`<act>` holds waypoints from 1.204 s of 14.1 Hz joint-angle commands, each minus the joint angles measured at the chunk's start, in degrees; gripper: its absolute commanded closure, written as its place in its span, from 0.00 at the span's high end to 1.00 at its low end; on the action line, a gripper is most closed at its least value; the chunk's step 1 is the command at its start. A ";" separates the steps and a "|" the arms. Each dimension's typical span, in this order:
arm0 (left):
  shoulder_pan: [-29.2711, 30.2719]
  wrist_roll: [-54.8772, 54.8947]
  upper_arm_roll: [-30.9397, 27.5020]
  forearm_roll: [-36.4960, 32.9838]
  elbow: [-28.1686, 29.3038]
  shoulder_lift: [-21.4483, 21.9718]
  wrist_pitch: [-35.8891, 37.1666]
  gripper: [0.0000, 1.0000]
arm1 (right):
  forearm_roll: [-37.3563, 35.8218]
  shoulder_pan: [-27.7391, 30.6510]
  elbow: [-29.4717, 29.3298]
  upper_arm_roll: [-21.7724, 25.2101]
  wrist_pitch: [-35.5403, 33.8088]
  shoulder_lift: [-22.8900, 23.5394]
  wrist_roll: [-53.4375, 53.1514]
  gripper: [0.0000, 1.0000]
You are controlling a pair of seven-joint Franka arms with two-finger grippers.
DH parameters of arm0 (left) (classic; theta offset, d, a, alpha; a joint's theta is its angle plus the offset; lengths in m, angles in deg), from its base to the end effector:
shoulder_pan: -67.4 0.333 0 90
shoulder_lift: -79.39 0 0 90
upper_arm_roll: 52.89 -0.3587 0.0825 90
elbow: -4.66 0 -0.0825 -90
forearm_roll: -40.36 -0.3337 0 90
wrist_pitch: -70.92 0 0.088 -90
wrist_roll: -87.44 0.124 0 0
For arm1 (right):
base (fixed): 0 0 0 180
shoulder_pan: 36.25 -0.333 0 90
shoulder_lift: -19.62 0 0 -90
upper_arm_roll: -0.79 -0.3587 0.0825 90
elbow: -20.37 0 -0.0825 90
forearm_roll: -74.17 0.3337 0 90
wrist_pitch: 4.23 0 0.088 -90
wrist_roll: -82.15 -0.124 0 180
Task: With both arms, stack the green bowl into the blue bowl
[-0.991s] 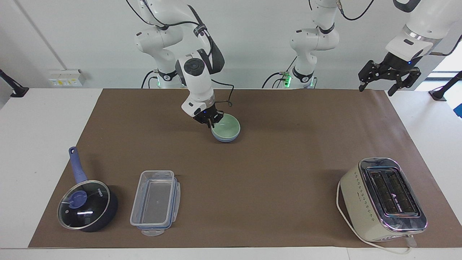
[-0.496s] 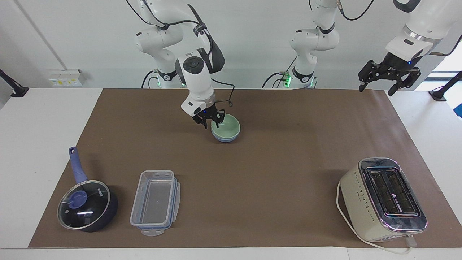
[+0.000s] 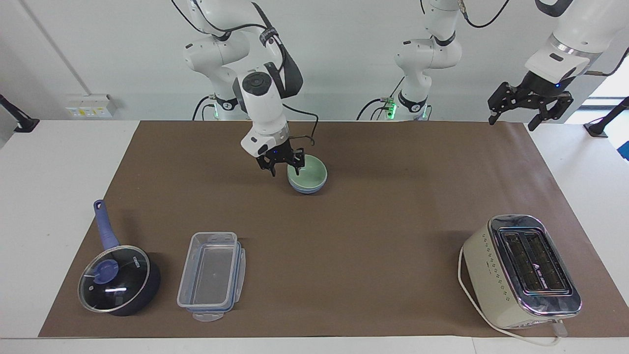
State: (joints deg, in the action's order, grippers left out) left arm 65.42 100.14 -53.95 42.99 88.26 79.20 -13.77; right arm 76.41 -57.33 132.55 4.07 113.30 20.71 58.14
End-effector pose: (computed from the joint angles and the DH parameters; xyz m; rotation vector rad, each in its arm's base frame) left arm 0.4963 -0.0140 0.6871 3.0750 -0.3744 0.0315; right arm 0.4994 0.1634 0.5170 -3.0758 0.1927 -0.0883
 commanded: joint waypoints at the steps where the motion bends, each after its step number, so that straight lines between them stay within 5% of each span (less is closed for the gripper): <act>1: 0.40 -0.49 0.17 0.28 0.77 0.98 0.67 1.00 | -1.10 4.10 -4.77 -0.38 -8.08 -1.70 2.02 1.00; 9: 0.40 -0.49 0.17 0.28 0.77 0.98 0.67 1.00 | -1.01 15.01 -5.12 -0.29 -14.70 -6.36 10.82 1.00; 17: 0.40 -0.49 0.17 0.28 0.77 0.98 0.67 1.00 | -4.09 17.39 -17.85 0.23 -25.39 -5.57 14.42 1.00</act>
State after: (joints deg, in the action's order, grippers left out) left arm 65.42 100.13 -53.95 42.99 88.26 79.21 -13.77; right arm 72.98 -40.90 118.80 4.30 91.88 14.72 70.61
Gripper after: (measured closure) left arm 0.000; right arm 0.000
